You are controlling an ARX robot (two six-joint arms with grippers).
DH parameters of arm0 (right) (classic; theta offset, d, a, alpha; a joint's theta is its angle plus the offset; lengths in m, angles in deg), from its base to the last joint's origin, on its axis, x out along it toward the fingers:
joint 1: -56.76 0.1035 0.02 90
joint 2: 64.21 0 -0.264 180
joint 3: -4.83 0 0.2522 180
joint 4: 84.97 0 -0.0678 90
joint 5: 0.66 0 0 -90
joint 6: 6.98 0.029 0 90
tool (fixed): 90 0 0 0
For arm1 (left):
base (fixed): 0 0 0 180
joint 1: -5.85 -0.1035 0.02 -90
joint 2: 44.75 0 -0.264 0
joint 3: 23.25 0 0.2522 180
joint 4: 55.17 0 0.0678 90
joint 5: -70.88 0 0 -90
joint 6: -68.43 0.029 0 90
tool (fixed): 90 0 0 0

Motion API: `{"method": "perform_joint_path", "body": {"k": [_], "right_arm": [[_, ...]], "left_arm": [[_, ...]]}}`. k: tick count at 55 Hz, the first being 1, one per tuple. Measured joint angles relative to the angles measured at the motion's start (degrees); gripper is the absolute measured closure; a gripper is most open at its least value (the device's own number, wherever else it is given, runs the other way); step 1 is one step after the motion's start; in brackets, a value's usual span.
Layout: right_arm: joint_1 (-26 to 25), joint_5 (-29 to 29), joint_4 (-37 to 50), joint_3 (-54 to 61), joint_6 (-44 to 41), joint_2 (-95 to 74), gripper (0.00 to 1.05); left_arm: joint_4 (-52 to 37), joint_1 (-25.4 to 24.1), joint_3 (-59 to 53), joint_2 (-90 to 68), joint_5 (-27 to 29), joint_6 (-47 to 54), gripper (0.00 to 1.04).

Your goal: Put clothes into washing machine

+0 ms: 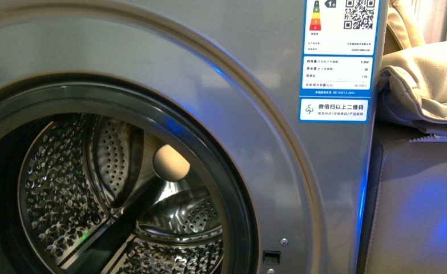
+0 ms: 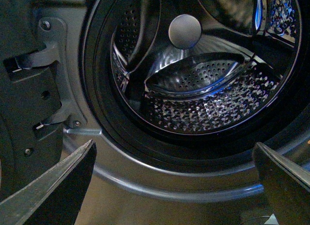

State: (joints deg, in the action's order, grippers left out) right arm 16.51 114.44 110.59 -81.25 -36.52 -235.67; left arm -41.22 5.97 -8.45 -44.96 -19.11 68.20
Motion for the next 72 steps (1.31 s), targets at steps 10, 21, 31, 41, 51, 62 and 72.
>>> {"method": "perform_joint_path", "body": {"k": [10,21,31,41,51,62,72], "right_arm": [[-0.9,1.0,-1.6,-3.3,-1.6,-2.6,0.08],[-1.2,1.4,-3.3,-5.4,-2.3,-4.5,0.08],[-1.6,1.5,-2.3,-5.7,-3.8,-5.8,0.08],[-1.7,0.8,-0.6,-5.6,-4.1,-6.3,0.19],[-2.1,0.1,0.8,-5.3,-1.3,-5.8,0.45],[-3.3,0.1,1.9,-3.1,1.4,-2.9,0.73],[-4.4,0.0,3.2,2.5,3.3,1.7,0.88]], "left_arm": [[0.0,0.0,0.0,0.0,0.0,0.0,0.07],[0.0,0.0,0.0,0.0,0.0,0.0,0.07],[0.0,0.0,0.0,0.0,0.0,0.0,0.07],[0.0,0.0,0.0,0.0,0.0,0.0,0.07],[0.0,0.0,0.0,0.0,0.0,0.0,0.07],[0.0,0.0,0.0,0.0,0.0,0.0,0.07],[0.0,0.0,0.0,0.0,0.0,0.0,0.07]]}}
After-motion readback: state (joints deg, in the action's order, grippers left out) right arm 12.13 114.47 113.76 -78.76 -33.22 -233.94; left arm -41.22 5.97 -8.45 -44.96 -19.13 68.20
